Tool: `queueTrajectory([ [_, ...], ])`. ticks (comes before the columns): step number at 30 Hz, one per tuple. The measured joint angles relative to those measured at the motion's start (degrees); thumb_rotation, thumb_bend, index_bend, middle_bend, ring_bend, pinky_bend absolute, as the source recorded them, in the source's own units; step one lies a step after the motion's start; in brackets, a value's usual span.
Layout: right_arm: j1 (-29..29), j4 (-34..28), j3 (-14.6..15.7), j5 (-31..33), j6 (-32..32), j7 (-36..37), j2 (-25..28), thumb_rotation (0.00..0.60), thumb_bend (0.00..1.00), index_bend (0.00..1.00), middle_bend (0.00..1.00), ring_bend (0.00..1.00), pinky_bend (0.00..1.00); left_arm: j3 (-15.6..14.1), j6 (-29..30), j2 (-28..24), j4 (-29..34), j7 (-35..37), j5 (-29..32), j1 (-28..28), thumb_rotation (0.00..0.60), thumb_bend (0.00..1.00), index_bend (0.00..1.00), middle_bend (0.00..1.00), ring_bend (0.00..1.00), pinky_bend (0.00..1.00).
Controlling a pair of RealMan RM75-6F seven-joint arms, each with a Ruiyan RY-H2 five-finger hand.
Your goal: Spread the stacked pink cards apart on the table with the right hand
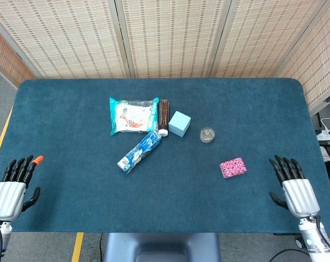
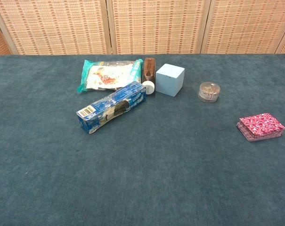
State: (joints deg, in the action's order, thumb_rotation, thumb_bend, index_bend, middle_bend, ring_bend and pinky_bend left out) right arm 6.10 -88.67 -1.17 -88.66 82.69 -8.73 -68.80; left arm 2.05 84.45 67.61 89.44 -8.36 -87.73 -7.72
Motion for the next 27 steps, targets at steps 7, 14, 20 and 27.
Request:
queueTrajectory([
  [7, 0.38, 0.40, -0.02, 0.04, -0.77, -0.28, -0.30, 0.600, 0.18, 0.00, 0.00, 0.00, 0.00, -0.24, -1.66, 0.08, 0.21, -0.34, 0.85, -0.39, 0.600, 0.43, 0.00, 0.00, 0.00, 0.00],
  [14, 2.51, 1.62, -0.51, 0.67, -4.50, -0.94, -0.88, 0.600, 0.18, 0.00, 0.00, 0.00, 0.00, 0.29, -1.63, -0.06, 0.93, -0.60, 1.61, -0.49, 0.600, 0.43, 0.00, 0.00, 0.00, 0.00],
  [20, 8.62, 4.14, -1.97, 2.18, -14.08, -2.98, -2.11, 0.600, 0.18, 0.00, 0.00, 0.00, 0.00, 0.51, -1.58, -0.21, 1.36, -0.86, 2.19, -0.44, 0.600, 0.43, 0.00, 0.00, 0.00, 0.00],
  [27, 15.08, 9.66, -3.30, 5.42, -23.25, -4.79, -6.19, 0.600, 0.18, 0.08, 0.09, 0.00, 0.00, 0.39, -2.00, -0.35, 1.07, -0.88, 2.62, -0.46, 0.600, 0.44, 0.00, 0.00, 0.00, 0.00],
])
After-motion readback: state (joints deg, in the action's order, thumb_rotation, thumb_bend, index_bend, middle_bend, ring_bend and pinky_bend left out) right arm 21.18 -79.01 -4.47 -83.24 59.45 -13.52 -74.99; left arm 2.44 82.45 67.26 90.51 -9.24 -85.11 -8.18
